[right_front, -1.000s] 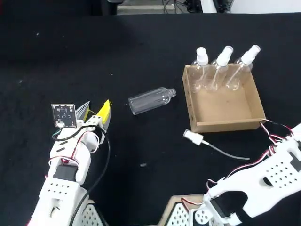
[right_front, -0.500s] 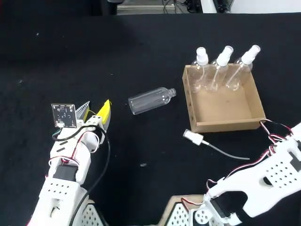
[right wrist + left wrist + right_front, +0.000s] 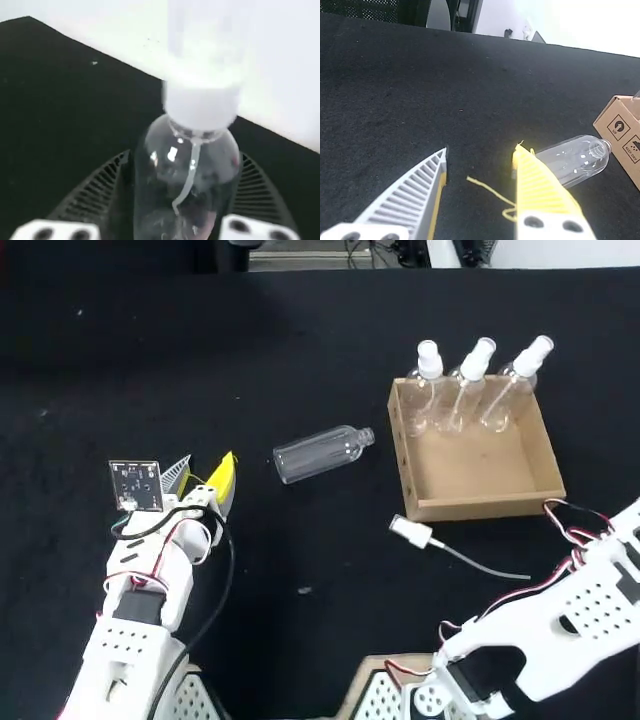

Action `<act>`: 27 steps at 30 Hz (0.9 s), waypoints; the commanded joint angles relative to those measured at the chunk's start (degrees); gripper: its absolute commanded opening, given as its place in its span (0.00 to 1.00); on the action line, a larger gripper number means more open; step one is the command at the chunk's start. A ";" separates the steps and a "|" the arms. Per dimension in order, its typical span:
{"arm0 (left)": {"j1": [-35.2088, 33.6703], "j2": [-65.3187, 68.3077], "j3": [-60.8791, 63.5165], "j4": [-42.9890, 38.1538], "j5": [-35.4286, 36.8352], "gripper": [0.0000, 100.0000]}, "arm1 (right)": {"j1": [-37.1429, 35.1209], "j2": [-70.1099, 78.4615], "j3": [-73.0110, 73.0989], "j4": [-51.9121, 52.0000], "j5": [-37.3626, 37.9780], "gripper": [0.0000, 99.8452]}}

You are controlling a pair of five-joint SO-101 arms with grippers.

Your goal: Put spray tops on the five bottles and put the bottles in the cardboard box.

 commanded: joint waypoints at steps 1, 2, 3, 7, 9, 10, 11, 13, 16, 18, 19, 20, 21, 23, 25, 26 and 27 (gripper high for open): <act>0.40 -0.26 0.04 -1.32 0.44 0.20 | -1.05 -1.19 -1.71 -1.32 0.26 0.27; 0.40 -0.26 0.04 -1.32 0.44 0.20 | -0.88 -1.19 -2.07 -1.32 0.26 0.27; 0.40 -0.26 0.04 -1.32 0.44 0.20 | -0.79 -1.19 -2.42 -1.32 0.26 0.27; 0.40 -0.26 0.04 -1.32 0.44 0.20 | -0.79 -1.19 -2.68 -1.32 0.35 0.27; 0.40 -0.26 0.04 -1.32 0.44 0.20 | -0.79 -2.07 -2.51 -1.32 0.26 0.27; 0.40 -0.26 0.04 -1.32 0.44 0.20 | -0.79 -2.77 -2.33 -0.88 0.26 0.27; 0.40 -0.26 0.04 -1.32 0.44 0.20 | -0.79 -3.74 -1.80 -0.88 0.26 0.27; 0.40 -0.26 0.04 -1.32 0.44 0.20 | -0.88 -5.93 -0.13 -0.88 0.26 0.27; 0.40 -0.26 0.04 -1.32 0.44 0.20 | -1.05 -7.69 2.42 -1.05 0.26 0.27; 0.31 -0.26 0.04 -1.32 0.44 0.20 | -1.05 -7.69 2.51 -1.23 0.26 0.27; 0.31 -0.26 0.04 -1.32 0.44 0.20 | -1.05 -7.69 2.51 -1.23 0.26 0.27; 0.31 -0.26 0.04 -1.32 0.44 0.20 | -1.05 -7.69 2.42 -1.23 0.26 0.27; 0.40 -0.26 0.04 -1.32 0.44 0.20 | -1.05 -7.69 2.15 -1.23 0.26 0.27; 0.40 -0.26 0.04 -1.32 0.44 0.20 | -0.88 -7.78 1.45 -1.23 0.26 0.27; 0.40 -0.26 0.04 -1.32 0.44 0.20 | -0.70 -8.13 0.92 -1.23 0.26 0.27; 0.40 -0.26 0.04 -1.32 0.44 0.20 | -0.62 -8.13 0.57 -1.23 0.26 0.27; 0.31 -0.26 0.04 -1.32 0.44 0.20 | -0.53 -8.13 0.22 -1.23 0.26 0.27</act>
